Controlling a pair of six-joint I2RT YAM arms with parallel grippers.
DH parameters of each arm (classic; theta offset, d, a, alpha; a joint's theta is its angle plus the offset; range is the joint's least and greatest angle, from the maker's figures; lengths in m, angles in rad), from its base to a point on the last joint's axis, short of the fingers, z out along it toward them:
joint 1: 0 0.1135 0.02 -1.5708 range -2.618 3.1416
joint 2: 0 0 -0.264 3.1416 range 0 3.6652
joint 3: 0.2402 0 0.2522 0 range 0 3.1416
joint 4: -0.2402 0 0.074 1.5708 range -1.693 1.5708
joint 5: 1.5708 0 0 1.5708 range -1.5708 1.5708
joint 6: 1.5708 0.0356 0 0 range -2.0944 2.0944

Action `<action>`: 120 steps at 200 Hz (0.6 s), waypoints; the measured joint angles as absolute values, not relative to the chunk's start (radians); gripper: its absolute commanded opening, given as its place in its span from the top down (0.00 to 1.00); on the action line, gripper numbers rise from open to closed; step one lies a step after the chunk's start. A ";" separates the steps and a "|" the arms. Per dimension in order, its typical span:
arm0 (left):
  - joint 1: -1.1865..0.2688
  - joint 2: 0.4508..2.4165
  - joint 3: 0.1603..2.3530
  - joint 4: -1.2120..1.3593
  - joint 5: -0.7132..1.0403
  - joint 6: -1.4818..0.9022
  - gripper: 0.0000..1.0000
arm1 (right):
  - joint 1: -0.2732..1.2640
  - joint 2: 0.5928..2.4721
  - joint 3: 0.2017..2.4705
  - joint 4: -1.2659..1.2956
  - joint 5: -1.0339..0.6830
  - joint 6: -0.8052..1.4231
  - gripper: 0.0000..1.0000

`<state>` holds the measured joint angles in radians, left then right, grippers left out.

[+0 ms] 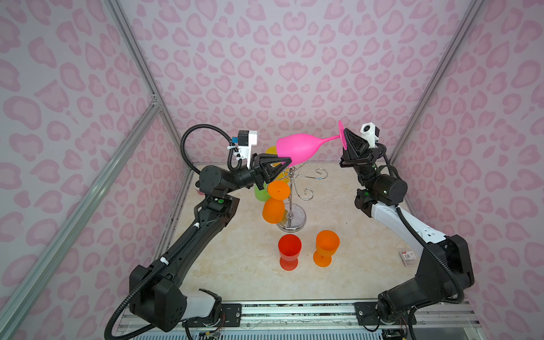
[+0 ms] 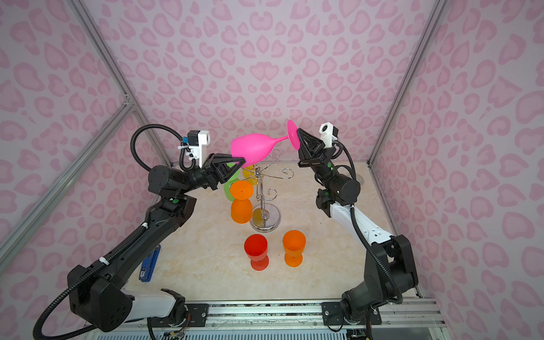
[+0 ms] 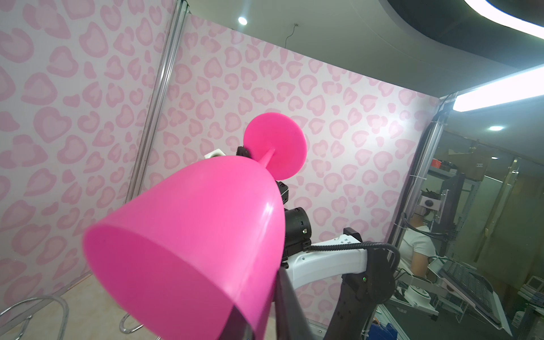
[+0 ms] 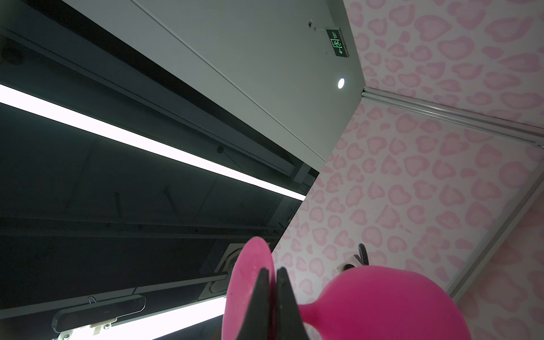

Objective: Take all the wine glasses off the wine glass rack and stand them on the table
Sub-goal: 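Bring the magenta glass to the left gripper while it closes on the bowl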

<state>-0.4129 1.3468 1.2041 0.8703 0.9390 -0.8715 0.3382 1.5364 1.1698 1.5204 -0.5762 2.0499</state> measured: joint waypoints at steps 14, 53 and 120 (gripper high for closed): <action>-0.414 1.341 1.203 0.881 0.944 -0.883 0.91 | 0.337 1.546 1.171 1.520 -0.577 2.059 0.94; -0.423 1.304 1.201 0.892 0.948 -0.915 0.98 | 0.324 1.567 1.180 1.513 -0.596 2.063 0.78; -0.432 1.206 1.201 0.829 0.933 -0.888 0.98 | 0.252 1.561 1.184 1.522 -0.611 2.032 0.64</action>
